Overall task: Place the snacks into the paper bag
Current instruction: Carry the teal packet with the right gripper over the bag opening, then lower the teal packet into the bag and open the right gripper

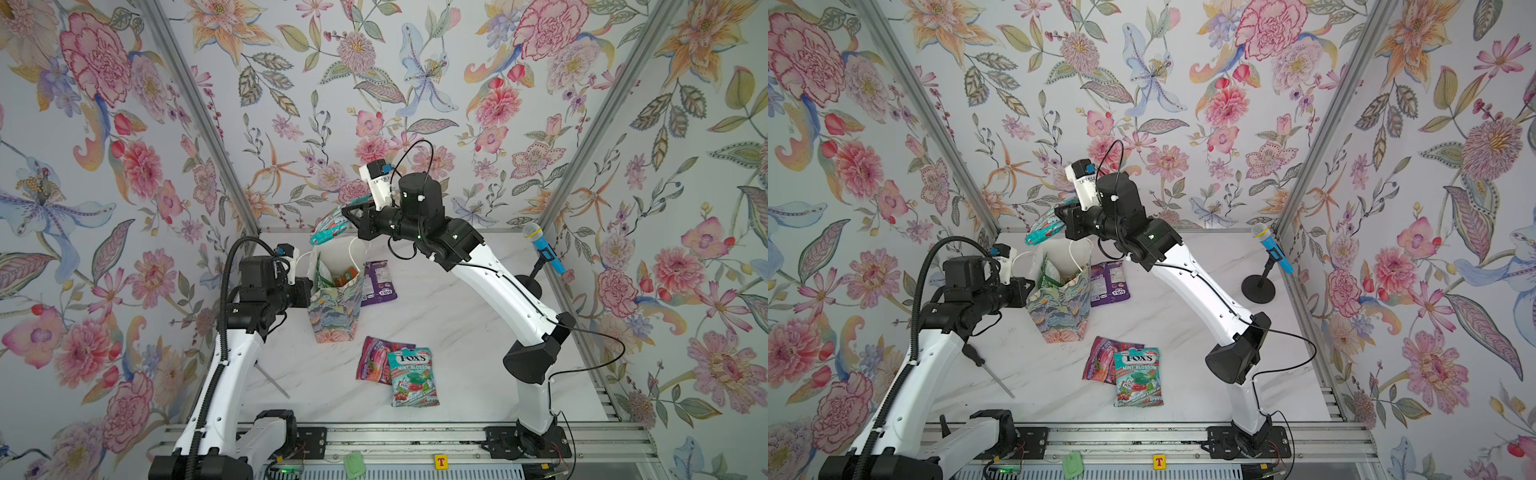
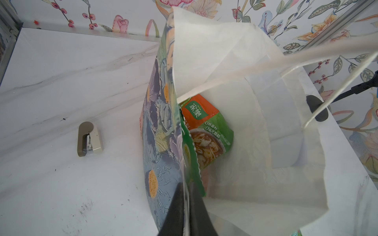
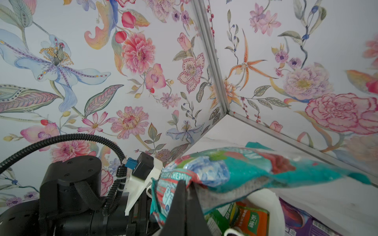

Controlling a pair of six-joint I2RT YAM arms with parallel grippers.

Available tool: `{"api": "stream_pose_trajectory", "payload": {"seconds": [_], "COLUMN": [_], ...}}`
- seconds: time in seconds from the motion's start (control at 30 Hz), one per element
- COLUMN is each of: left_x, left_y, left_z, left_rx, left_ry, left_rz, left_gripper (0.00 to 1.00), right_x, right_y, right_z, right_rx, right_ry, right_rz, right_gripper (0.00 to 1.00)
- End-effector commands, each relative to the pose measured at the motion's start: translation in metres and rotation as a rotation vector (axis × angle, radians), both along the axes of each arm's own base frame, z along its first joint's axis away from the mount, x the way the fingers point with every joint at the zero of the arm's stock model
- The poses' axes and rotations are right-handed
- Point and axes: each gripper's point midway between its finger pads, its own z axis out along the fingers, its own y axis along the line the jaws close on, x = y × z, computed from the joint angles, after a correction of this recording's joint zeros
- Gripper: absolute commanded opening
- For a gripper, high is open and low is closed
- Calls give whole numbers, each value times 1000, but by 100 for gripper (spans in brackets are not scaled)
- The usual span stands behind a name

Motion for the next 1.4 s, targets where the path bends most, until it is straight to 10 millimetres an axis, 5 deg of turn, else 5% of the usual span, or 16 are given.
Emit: {"api": "stream_pose_trajectory", "payload": {"seconds": [0.0, 0.5, 1.07, 1.37], "left_x": [-9, -9, -10, -9], "left_y": [3, 3, 5, 4], "left_z": [-12, -10, -9, -12], "left_rx": [9, 7, 19, 18], "left_ry": [53, 48, 48, 52], "left_rz": [2, 5, 8, 5], "left_gripper": [8, 8, 8, 8], "right_x": [-14, -27, -3, -7], "right_y": [-2, -2, 5, 10], "right_z": [14, -34, -73, -93], "right_rx": [5, -113, -255, -331], "right_ry": [-35, 36, 8, -4], "right_rz": [42, 70, -17, -23], "right_gripper": [0, 0, 0, 0]}}
